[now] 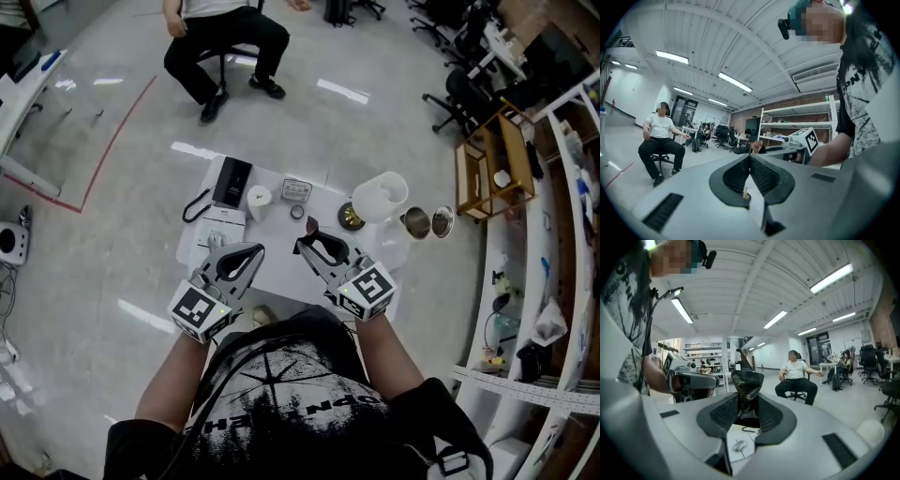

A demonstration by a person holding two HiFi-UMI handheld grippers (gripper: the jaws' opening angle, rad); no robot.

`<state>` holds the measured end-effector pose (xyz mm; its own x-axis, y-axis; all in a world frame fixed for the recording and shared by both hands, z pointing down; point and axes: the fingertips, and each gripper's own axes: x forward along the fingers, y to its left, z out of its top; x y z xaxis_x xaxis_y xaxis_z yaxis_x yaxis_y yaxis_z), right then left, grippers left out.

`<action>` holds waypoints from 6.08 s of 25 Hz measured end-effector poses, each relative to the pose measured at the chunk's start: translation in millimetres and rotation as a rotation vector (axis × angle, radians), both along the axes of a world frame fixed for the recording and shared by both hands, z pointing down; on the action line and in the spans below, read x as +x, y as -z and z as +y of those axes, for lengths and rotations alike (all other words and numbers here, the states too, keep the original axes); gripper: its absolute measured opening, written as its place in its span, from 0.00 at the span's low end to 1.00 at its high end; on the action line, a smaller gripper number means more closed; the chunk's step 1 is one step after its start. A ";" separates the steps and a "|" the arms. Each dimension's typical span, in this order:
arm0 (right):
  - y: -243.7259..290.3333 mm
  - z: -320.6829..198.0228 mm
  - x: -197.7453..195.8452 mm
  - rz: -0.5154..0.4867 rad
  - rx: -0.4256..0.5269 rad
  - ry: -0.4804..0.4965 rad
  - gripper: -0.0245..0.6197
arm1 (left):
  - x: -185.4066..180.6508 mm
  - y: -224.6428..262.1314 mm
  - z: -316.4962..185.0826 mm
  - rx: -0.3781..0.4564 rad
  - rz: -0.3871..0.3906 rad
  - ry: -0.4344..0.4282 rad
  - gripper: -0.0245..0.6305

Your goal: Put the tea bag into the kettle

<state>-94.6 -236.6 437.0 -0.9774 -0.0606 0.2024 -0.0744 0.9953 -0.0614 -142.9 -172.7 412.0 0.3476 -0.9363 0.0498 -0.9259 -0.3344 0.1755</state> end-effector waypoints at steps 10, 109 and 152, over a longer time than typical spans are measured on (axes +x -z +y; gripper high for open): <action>56.6 10.0 -8.2 -0.076 0.149 0.039 0.22 | -1.6 27.8 -6.2 0.068 -0.027 -0.002 0.05; -295.5 -358.3 337.3 0.437 -0.350 -0.755 0.34 | 231.4 -53.7 -261.9 -0.258 -0.122 -0.122 0.05; 52.8 -62.8 32.5 -0.153 0.155 0.196 0.05 | 22.9 31.8 -35.2 0.050 -0.182 0.260 0.05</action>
<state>-62.1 -299.4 384.3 -0.9920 0.1141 0.0544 0.1189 0.9882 0.0967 -120.0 -208.0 380.2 0.0859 -0.9955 0.0407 -0.9962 -0.0865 -0.0114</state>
